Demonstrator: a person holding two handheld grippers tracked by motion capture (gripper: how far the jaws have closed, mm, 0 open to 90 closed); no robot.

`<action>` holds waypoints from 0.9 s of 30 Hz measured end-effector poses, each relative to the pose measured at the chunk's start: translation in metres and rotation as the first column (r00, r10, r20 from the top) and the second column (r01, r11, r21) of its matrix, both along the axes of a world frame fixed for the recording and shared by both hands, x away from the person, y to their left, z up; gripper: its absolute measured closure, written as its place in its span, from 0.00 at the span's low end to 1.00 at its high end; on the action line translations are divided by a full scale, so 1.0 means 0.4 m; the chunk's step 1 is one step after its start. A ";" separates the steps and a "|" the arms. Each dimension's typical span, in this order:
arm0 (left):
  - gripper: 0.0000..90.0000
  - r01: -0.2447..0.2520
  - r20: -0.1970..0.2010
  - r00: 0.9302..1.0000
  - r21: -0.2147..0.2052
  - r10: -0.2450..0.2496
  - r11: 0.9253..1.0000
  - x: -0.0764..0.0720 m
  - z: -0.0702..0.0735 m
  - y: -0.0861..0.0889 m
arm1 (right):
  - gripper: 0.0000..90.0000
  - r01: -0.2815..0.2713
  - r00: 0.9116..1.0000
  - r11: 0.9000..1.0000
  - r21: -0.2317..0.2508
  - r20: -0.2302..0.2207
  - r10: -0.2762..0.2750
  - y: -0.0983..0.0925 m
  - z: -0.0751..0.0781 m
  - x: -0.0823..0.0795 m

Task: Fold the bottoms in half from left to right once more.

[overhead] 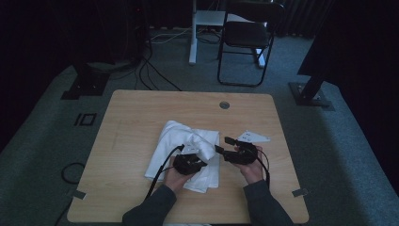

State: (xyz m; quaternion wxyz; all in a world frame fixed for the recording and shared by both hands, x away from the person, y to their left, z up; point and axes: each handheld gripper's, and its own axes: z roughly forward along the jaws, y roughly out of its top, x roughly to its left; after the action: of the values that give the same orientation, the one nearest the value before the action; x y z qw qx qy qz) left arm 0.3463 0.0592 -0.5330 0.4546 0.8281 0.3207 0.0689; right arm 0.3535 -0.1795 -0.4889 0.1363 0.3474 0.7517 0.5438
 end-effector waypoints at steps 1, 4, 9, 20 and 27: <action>0.86 0.000 0.000 1.000 0.000 0.000 1.000 -0.001 0.000 -0.001 | 0.41 -0.019 1.000 1.000 0.007 0.004 0.019 0.008 0.006 -0.004; 0.85 -0.001 0.011 1.000 0.004 0.001 1.000 -0.003 0.002 -0.001 | 0.41 -0.067 0.998 0.998 -0.011 0.001 0.067 0.044 0.012 -0.002; 0.77 -0.009 0.015 1.000 -0.016 0.009 1.000 -0.007 0.013 0.004 | 0.71 -0.085 0.995 0.989 -0.119 -0.064 0.078 0.090 -0.015 0.048; 0.63 -0.160 0.184 0.965 -0.151 0.187 0.976 -0.021 0.205 0.168 | 0.91 -0.008 0.995 0.984 -0.175 -0.103 -0.010 0.084 -0.050 0.131; 0.82 -0.281 0.102 0.954 -0.011 0.281 0.960 0.084 0.156 0.264 | 0.91 0.006 0.993 0.983 -0.184 -0.117 -0.028 0.081 -0.065 0.156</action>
State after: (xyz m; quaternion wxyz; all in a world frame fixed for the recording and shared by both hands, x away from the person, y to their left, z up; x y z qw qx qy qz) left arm 0.3797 0.1649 -0.4706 0.4548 0.7701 0.4113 0.1760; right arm 0.4160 -0.1471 -0.5148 0.1272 0.3713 0.8025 0.4493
